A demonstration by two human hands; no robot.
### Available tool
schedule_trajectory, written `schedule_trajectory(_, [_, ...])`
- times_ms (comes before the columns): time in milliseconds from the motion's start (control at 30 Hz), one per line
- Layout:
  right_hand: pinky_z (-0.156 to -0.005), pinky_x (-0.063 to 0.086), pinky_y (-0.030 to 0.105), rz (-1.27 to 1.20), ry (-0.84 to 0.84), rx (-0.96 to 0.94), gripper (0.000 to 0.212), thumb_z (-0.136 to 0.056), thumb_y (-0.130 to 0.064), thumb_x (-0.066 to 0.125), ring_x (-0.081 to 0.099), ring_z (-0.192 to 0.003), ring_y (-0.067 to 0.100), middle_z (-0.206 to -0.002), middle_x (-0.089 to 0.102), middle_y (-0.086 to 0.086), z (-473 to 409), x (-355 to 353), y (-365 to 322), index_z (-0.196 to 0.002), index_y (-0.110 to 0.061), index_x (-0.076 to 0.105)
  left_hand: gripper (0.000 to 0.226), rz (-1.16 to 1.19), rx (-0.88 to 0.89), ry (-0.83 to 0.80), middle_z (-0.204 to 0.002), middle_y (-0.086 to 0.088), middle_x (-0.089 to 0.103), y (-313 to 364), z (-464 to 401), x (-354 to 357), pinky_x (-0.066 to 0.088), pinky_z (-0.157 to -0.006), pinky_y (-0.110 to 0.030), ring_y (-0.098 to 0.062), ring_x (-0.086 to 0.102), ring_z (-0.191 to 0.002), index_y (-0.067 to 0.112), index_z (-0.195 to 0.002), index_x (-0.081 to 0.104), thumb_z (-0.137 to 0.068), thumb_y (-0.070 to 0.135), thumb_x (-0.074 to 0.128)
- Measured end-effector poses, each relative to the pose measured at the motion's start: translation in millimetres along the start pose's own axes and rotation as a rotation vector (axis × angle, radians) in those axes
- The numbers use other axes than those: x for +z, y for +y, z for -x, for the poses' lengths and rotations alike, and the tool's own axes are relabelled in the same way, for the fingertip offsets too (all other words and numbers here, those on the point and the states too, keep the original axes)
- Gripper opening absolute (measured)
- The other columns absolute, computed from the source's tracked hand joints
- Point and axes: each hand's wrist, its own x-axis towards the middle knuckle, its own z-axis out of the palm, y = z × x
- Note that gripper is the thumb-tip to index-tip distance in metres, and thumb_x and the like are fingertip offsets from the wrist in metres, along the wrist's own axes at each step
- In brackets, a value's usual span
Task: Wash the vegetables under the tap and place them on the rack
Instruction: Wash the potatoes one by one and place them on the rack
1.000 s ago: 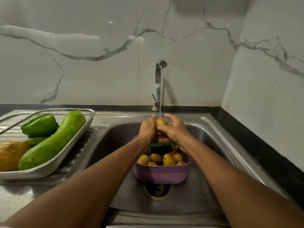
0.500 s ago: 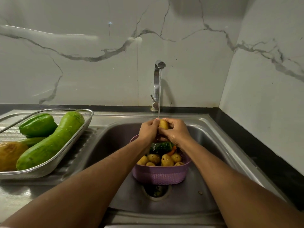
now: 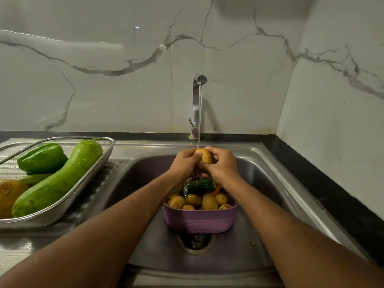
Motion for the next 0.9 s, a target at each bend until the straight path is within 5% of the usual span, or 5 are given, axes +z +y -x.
schedule_trajectory(133, [-0.075,0.065,0.036,0.104,0.034,-0.01,0.04,-0.09,-0.008,0.077,0.074,-0.098,0.019,-0.11,0.074,0.002,-3,1,4,-0.128,-0.019,0.068,0.027,-0.111,0.038,0.123,-0.103,-0.011,0.07,-4,-1,13,0.055,-0.056,-0.021,-0.017,0.068,-0.079,0.011,-0.124,0.063,-0.111,0.023,0.043])
schedule_trajectory(267, [-0.076,0.066,0.039,0.115,0.02,-0.01,0.034,-0.09,-0.009,0.077,0.074,-0.095,0.018,-0.104,0.075,0.001,-2,0,4,-0.122,-0.019,0.072,0.026,-0.109,0.033,0.141,-0.102,-0.014,0.071,-3,-1,14,0.055,-0.053,-0.02,-0.015,0.069,-0.075,0.011,-0.12,0.067,-0.109,0.026,0.048])
schedule_trajectory(500, [-0.056,0.052,0.009,0.162,-0.029,-0.039,0.056,-0.085,-0.014,0.084,0.068,-0.104,0.017,-0.119,0.069,0.0,2,0,1,-0.136,-0.017,0.063,0.022,-0.066,-0.061,0.03,-0.089,-0.014,0.07,1,6,-3,0.057,-0.081,-0.039,-0.022,0.067,-0.074,0.012,-0.113,0.07,-0.106,0.021,0.051])
schedule_trajectory(667, [-0.087,0.063,0.037,0.25,-0.019,-0.074,0.062,-0.081,-0.016,0.088,0.069,-0.11,0.019,-0.125,0.07,0.001,-1,6,3,-0.138,-0.021,0.063,0.023,-0.059,-0.054,0.065,-0.074,-0.007,0.065,2,10,-6,0.058,-0.066,-0.031,-0.012,0.066,-0.054,0.01,-0.098,0.067,-0.104,0.016,0.046])
schedule_trajectory(900, [-0.097,0.058,0.036,0.404,-0.018,-0.161,0.054,-0.085,-0.013,0.082,0.066,-0.113,0.017,-0.12,0.071,-0.001,0,12,1,-0.135,-0.025,0.065,0.031,-0.045,0.019,0.133,-0.07,-0.001,0.065,1,9,-1,0.05,-0.047,-0.017,0.0,0.062,-0.047,0.016,-0.08,0.065,-0.105,0.025,0.051])
